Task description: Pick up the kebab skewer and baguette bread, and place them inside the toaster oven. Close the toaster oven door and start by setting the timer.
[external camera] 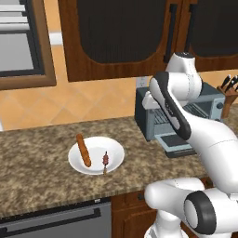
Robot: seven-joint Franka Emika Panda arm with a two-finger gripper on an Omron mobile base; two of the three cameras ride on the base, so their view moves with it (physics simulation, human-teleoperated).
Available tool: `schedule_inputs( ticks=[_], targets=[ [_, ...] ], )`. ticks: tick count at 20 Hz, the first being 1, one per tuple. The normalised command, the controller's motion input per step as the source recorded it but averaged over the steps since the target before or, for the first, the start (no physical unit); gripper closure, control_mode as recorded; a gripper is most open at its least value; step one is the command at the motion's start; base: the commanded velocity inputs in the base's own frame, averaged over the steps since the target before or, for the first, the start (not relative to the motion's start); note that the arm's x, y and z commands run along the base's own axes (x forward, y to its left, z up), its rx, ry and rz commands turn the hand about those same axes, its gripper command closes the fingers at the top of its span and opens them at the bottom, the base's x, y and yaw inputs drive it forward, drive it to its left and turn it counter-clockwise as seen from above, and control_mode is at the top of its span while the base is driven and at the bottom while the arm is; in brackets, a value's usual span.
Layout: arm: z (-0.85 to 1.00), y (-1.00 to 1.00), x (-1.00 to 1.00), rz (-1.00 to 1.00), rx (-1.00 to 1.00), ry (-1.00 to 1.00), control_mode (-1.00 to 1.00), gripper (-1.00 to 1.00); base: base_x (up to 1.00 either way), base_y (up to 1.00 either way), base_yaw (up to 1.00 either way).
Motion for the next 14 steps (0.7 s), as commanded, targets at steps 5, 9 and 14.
schedule_inputs(
  ticks=[5,9,14],
  targets=[
    [0.0,0.0,0.0,0.0,0.0,0.0,1.0,-1.0,0.47,-0.01,-0.04],
    [0.0,0.0,0.0,0.0,0.0,0.0,1.0,-1.0,0.43,-0.01,0.09],
    [0.0,0.0,0.0,0.0,0.0,0.0,1.0,-1.0,0.25,-0.01,0.12]
  ],
)
